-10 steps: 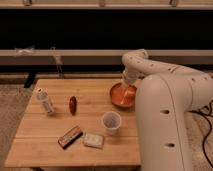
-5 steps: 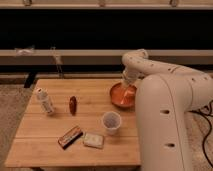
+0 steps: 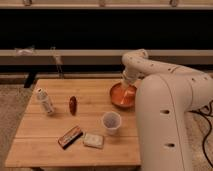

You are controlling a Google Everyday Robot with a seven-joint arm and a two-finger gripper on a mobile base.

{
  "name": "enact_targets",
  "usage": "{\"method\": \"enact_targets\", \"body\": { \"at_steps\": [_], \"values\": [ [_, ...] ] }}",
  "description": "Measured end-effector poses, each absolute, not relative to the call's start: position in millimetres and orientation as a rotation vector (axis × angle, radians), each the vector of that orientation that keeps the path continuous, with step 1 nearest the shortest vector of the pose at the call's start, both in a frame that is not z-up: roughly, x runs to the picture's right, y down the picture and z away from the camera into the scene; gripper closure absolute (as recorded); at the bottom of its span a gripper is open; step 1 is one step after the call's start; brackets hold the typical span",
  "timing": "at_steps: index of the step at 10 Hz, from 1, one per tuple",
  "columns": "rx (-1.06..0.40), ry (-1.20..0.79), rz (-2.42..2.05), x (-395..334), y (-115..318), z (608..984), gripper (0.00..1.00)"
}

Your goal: Knock the bottle over

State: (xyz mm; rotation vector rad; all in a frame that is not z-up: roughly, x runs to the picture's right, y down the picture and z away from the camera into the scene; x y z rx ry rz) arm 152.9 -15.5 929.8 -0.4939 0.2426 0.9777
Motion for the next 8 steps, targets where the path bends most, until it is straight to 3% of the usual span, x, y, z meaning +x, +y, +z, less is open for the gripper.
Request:
{"method": "enact_targets", "body": {
  "at_steps": [5,8],
  "values": [
    [-0.489,0.233,0.95,149,-23,927,0.49],
    [-0.49,0.186,0.84,98,-43,912,0.49]
  ]
}}
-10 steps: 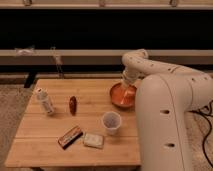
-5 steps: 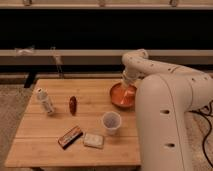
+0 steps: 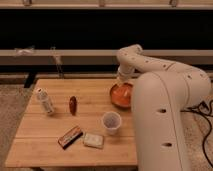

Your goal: Knock the bottle over

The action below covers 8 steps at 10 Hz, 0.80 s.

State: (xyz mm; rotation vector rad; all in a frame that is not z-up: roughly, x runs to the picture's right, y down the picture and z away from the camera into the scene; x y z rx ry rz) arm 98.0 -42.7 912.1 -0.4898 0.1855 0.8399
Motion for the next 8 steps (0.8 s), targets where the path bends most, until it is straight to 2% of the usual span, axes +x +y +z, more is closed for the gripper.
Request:
{"method": "enact_targets", "body": {
  "at_steps": [3,8],
  "values": [
    [-0.496,0.125,0.639,29,-34,877,0.49],
    [-0.511,-0.001,0.265,-68,9,813,0.51]
  ]
}}
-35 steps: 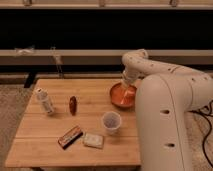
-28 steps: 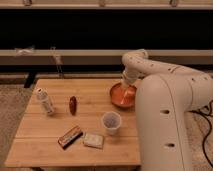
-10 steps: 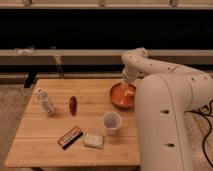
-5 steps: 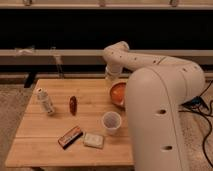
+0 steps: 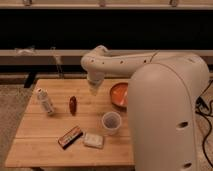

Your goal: Knock the bottle over

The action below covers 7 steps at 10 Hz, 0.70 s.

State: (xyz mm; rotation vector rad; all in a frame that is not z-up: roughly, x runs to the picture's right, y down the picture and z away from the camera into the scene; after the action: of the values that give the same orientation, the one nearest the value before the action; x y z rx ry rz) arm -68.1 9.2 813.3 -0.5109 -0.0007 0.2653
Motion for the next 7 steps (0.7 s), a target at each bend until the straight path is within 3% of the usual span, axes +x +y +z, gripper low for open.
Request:
{"method": "enact_targets", "body": {
  "at_steps": [2,3,5,7],
  "values": [
    [-0.511,-0.046,0.109,-105,16,800,0.54],
    [-0.512,-0.057,0.068,-118,20,794,0.48],
    [-0.521,-0.078,-0.003,-137,35,775,0.26],
    [-0.524,-0.102,-0.062,-158,46,765,0.2]
  ]
}}
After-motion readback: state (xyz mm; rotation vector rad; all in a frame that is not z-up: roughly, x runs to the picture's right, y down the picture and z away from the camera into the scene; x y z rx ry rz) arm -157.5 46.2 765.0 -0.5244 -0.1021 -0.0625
